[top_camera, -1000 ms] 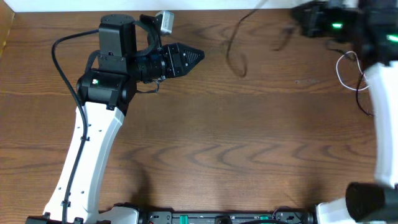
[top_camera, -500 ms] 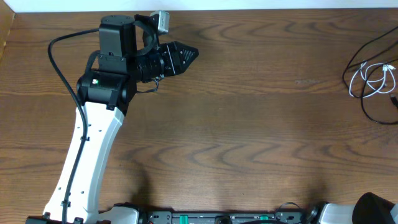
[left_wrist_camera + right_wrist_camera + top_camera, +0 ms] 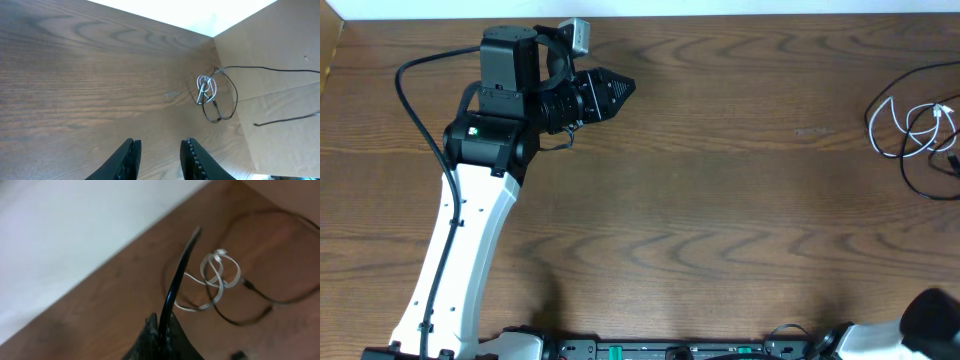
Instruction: Untangle cables
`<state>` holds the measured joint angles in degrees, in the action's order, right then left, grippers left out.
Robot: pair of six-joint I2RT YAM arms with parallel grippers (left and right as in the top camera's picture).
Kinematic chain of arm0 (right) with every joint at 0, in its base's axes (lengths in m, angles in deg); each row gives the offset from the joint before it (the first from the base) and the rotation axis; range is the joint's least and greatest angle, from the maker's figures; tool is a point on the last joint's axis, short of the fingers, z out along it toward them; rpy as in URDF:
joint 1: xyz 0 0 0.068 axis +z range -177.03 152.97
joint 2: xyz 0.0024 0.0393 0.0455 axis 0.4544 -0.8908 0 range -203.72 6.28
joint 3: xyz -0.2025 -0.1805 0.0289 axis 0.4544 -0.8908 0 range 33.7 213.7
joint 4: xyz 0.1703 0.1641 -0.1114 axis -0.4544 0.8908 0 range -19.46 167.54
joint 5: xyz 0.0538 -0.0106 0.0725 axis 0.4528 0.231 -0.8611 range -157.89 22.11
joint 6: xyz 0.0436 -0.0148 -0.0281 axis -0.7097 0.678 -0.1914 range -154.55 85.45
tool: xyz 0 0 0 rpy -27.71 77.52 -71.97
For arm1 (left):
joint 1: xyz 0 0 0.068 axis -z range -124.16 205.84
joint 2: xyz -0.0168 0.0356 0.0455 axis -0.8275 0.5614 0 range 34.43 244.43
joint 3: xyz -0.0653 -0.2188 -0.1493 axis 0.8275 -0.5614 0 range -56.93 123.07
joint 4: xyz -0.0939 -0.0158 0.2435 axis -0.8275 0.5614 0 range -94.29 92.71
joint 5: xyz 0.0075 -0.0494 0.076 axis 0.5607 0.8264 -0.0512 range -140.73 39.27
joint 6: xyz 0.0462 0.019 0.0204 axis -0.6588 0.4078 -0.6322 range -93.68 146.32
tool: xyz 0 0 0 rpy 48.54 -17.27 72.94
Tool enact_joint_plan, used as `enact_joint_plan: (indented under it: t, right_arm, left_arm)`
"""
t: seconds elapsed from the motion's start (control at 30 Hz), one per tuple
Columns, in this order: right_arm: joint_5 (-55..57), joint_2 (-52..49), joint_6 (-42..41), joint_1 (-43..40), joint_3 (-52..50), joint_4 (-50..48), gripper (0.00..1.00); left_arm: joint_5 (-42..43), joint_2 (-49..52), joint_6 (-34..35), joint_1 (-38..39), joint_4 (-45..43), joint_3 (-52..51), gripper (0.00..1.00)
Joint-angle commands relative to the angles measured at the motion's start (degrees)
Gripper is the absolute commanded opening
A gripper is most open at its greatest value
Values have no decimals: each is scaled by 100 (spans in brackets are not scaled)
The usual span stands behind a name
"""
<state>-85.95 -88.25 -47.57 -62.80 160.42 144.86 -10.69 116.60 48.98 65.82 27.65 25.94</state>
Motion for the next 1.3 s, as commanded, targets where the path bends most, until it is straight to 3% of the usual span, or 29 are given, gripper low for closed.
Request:
enact_joint_plan:
  t: [0.0, 0.17, 0.23, 0.27, 0.3, 0.37, 0.47, 0.5, 0.6, 0.93, 0.97, 1.1, 1.27]
  right_arm:
    - [470, -586, 24, -33, 68, 81, 1]
    - [490, -1652, 22, 35, 68, -151, 2]
    - [487, -1952, 24, 37, 68, -321, 12]
    - [479, -2131, 74, 37, 68, -426, 42]
    - [417, -2308, 188, 39, 68, -463, 82]
    - [396, -2474, 190, 48, 68, -374, 99]
    - [391, -2444, 190, 131, 70, -166, 99]
    - [369, -2400, 195, 186, 70, -87, 99]
    - [267, -2236, 258, 431, 70, 190, 99]
    - [-50, -1895, 540, 1902, 70, 767, 96]
    - [-50, -1895, 538, 2100, 70, 748, 91]
    - [96, -1856, 538, 2776, 70, 640, 86]
    - [619, -1478, 540, 3471, 70, 734, 93]
  left_arm:
    - [-70, -57, -55, 9, 15, 11, 31]
    - [-70, -55, -55, 9, 33, 7, 31]
    - [-70, -55, -55, 9, 28, 7, 31]
    - [-70, -55, -55, 9, 26, 7, 31]
    - [-70, -55, -55, 9, 31, 7, 31]
    - [-70, -55, -55, 9, 35, 7, 31]
    - [-72, -55, -55, 9, 33, 7, 34]
    - [-85, -55, -57, 9, 33, 7, 45]
    - [-431, -55, -55, 9, 57, 7, 61]
    - [-2006, -55, -55, 9, 671, 7, 87]
    - [-2153, -55, -52, 7, 778, 7, 98]
    - [-2299, -52, -52, 9, 837, 7, 98]
    - [-2299, -52, -52, 9, 837, 7, 98]
